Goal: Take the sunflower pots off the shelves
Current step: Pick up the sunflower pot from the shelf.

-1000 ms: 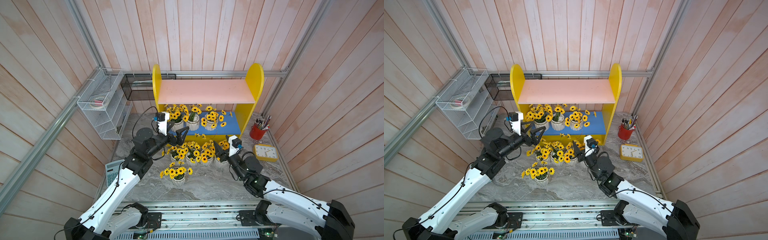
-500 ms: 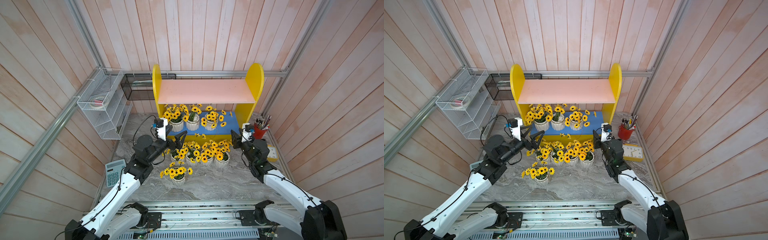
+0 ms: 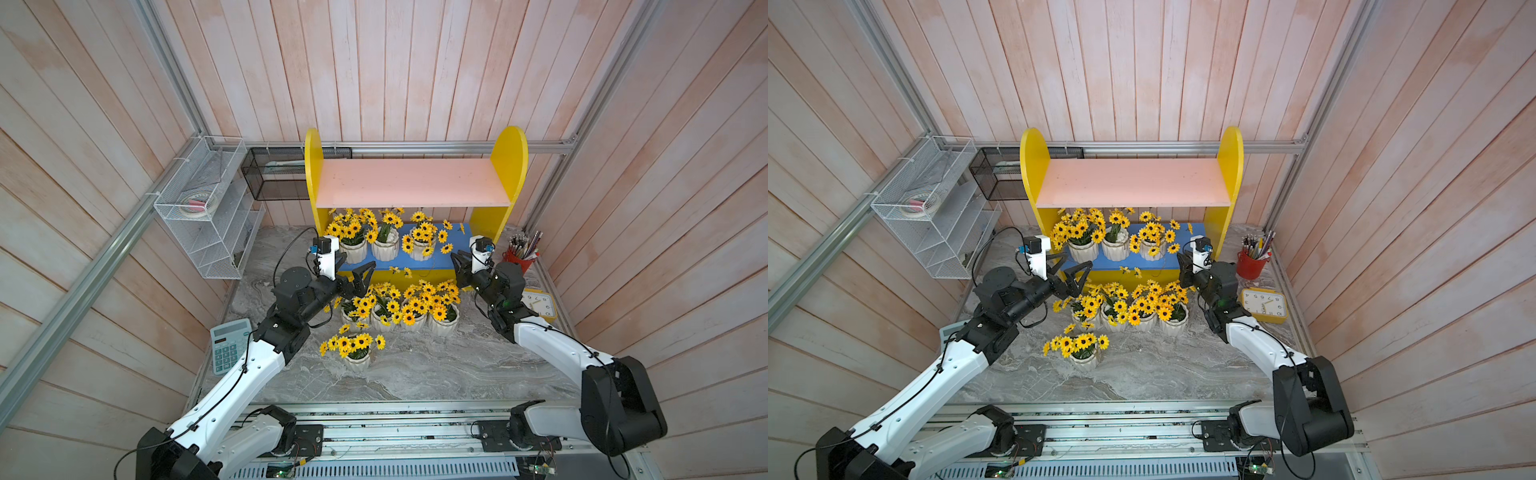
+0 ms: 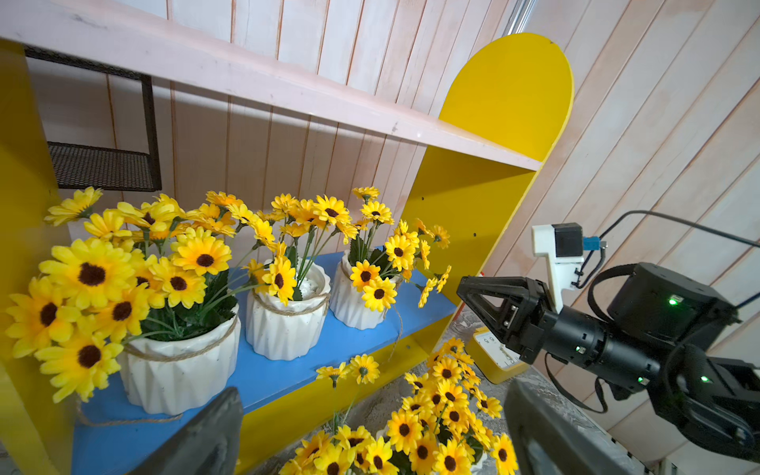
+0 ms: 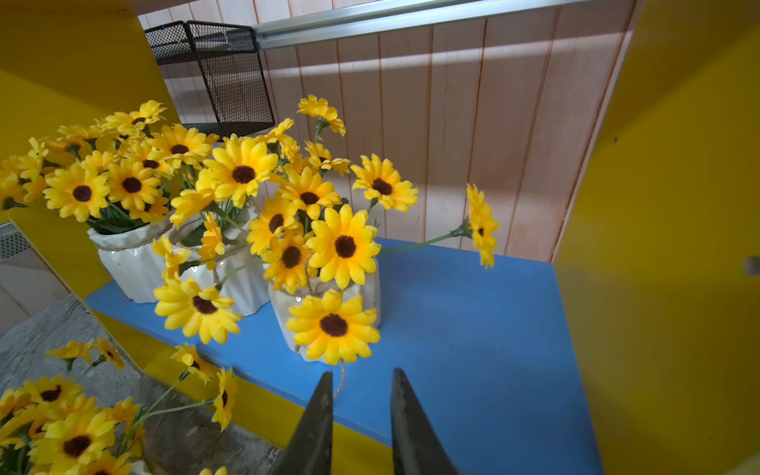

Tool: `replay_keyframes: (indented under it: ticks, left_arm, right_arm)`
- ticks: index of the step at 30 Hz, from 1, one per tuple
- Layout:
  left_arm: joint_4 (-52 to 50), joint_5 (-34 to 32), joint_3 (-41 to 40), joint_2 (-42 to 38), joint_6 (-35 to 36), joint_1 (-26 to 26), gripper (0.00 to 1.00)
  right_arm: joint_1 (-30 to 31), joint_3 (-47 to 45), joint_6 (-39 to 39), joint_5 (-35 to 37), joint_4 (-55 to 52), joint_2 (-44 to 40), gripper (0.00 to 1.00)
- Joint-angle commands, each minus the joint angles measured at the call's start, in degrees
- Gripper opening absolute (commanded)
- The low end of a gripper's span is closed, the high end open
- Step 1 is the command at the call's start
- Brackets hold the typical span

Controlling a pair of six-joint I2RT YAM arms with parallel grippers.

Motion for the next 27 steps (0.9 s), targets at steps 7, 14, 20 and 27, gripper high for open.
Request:
replay_keyframes:
  ticks: [7,14,20,27]
  left_arm:
    - [0.8,-0.9,-0.4,0.4,1.2,0.3,1.00]
    - [1.0,-1.1,-0.5,0.2,1.3,0.3,1.00]
    - [0.7,-1.3,-0.5,0.3,1.5,0.3,1.00]
    - [0.7,-2.1,-0.7,-0.2,2.1,0.2,1.00]
  right_arm:
    - [0.1,4.7,-2.7,-3.2,0.3,6.0,0.42]
    - [0.8,4.3,-1.8,-4.1,5.3,11.4,0.49]
    - [3.2,5.0,-2.4,-2.9,13.3,15.9,0.67]
    - [5.4,8.2,-5.6,2.0,16.6,20.7,0.83]
